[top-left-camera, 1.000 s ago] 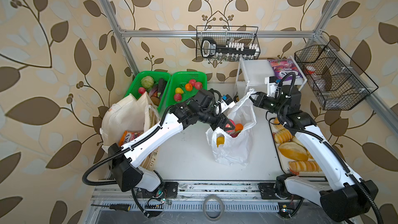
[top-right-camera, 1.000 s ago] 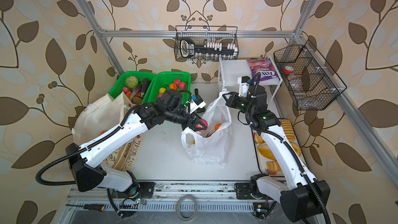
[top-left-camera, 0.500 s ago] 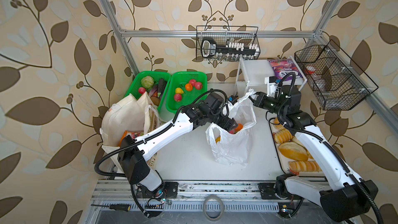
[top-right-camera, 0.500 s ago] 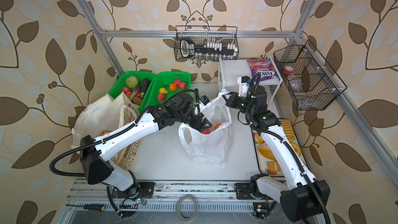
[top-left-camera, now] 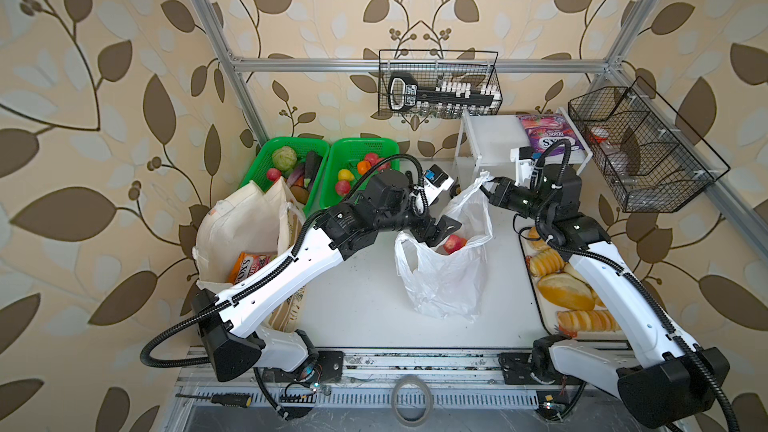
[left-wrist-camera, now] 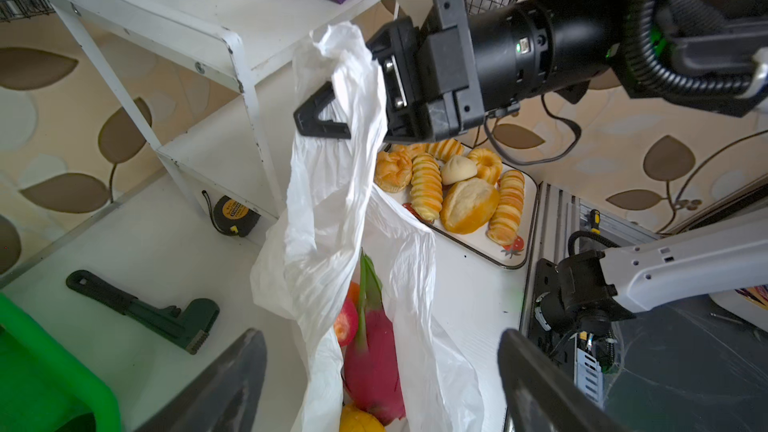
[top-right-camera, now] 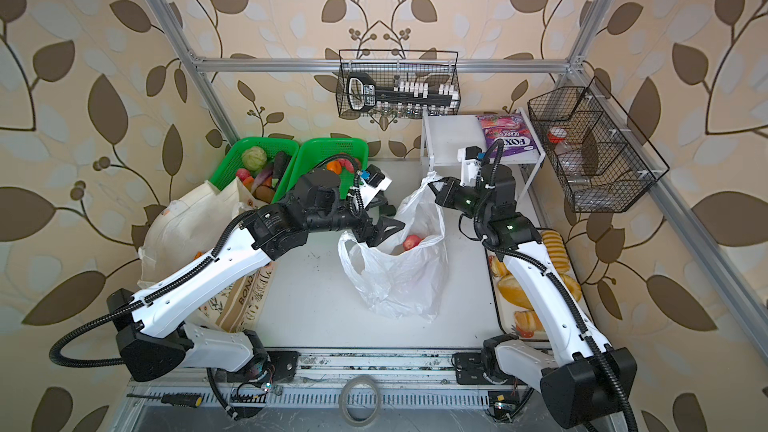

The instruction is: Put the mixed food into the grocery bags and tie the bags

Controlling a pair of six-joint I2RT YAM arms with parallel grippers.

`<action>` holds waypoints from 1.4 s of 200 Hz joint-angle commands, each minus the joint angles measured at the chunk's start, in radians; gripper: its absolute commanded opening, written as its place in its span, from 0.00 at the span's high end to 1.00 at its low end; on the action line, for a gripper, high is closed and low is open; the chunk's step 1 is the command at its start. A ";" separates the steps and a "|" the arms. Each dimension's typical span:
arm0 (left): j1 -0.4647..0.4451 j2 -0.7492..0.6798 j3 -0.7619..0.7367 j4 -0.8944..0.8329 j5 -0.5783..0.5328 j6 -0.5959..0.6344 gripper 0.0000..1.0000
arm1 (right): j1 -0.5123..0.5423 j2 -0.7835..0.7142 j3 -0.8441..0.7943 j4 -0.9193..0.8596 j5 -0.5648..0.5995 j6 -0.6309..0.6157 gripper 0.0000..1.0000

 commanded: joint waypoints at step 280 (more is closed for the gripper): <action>0.101 0.294 0.440 0.053 0.133 -0.314 1.00 | -0.024 -0.248 -0.066 -0.115 -0.028 -0.250 0.57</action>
